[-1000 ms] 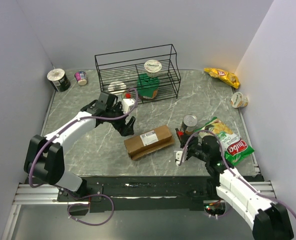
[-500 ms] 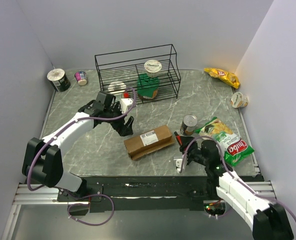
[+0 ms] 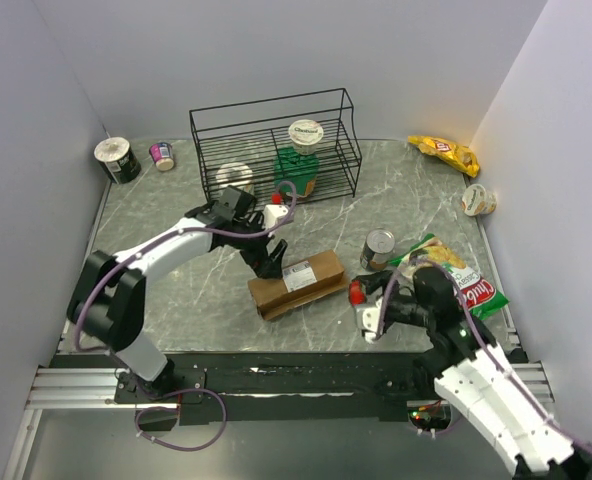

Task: Unpack the express box

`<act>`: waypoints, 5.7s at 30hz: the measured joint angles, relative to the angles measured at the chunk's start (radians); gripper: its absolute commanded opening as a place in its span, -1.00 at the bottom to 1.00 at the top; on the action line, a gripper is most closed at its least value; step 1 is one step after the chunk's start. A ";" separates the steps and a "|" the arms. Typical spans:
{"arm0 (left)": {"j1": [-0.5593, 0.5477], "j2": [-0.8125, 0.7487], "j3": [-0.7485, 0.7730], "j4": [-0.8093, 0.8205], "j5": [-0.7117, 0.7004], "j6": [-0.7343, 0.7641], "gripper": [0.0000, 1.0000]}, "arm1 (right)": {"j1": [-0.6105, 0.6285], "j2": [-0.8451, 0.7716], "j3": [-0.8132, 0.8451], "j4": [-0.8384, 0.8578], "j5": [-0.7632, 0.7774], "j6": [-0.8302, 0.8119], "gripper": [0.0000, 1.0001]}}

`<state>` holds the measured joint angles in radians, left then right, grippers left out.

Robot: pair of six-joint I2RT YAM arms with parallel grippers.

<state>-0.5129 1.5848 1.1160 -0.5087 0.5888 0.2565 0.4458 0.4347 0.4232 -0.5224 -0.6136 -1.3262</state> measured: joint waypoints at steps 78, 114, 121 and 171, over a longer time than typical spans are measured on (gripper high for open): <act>0.017 0.282 0.172 -0.128 0.173 -0.063 0.83 | 0.386 0.693 -0.031 0.526 0.255 0.200 0.01; 0.119 -0.214 -0.007 0.040 0.146 -0.037 0.93 | 0.396 0.550 0.159 0.433 0.288 0.031 -1.00; 0.119 -0.231 -0.055 0.087 0.146 -0.042 0.93 | 0.402 0.514 0.166 0.407 0.261 -0.047 -1.00; -0.031 -0.273 -0.312 0.158 -0.195 0.092 0.93 | 0.381 0.729 0.274 0.419 0.334 0.574 0.23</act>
<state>-0.5442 1.3117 0.8043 -0.3508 0.3943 0.3489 0.8272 1.1637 0.6975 -0.1036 -0.2794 -0.7521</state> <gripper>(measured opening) 0.967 0.612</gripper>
